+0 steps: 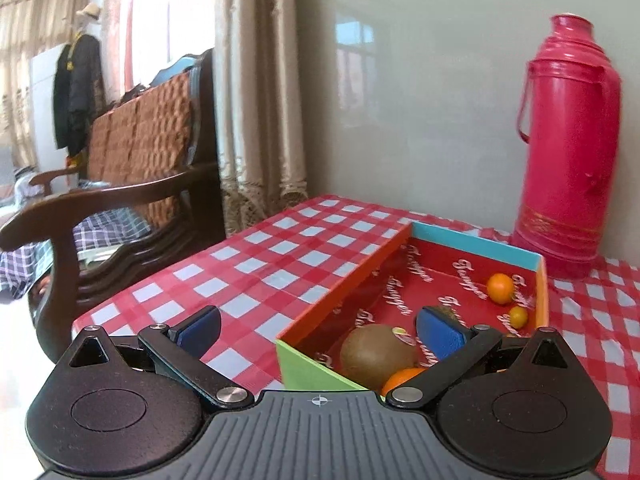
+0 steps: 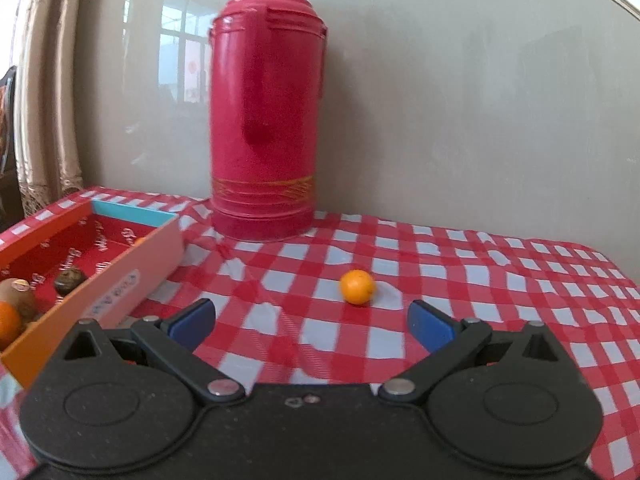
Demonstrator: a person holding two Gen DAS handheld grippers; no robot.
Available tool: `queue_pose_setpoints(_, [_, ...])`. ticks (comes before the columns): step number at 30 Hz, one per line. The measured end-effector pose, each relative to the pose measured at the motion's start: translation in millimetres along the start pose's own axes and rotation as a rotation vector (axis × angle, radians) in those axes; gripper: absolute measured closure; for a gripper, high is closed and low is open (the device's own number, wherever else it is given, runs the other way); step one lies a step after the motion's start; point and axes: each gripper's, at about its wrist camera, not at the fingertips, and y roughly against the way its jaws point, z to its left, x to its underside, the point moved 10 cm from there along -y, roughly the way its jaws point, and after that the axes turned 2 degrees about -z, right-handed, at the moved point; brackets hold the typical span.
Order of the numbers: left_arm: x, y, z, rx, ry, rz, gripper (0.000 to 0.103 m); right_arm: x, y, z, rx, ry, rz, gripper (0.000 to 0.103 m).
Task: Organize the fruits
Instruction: 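Move the right tool to the last small mandarin and grasp it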
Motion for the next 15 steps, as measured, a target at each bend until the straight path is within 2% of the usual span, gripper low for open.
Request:
queue_pose_setpoints(6, [8.2,-15.3,23.6,-0.083,0.070,0.071,0.000,1.9,-21.0,-21.7,0.010,-0.036,0.044,0.009])
queue_pose_setpoints(8, [9.7,-17.1,28.0,-0.089,0.086,0.078,0.000,0.9,-29.1,-23.4,0.004,-0.035,0.056,0.019])
queue_pose_setpoints(12, [10.7,-17.1,29.5,-0.092,0.082,0.070,0.000,-2.1,-49.0,-24.1,-0.019,-0.058,0.089,0.022])
queue_pose_setpoints(14, [11.3,-17.4,28.3,-0.088,0.078,0.073,0.000,-3.7,-60.3,-24.2,-0.036,-0.071,0.111,0.038])
queue_pose_setpoints(15, [12.2,-18.0,27.9,-0.086,0.077,0.076,0.000,-4.4,-65.3,-24.4,-0.042,-0.075,0.121,0.041])
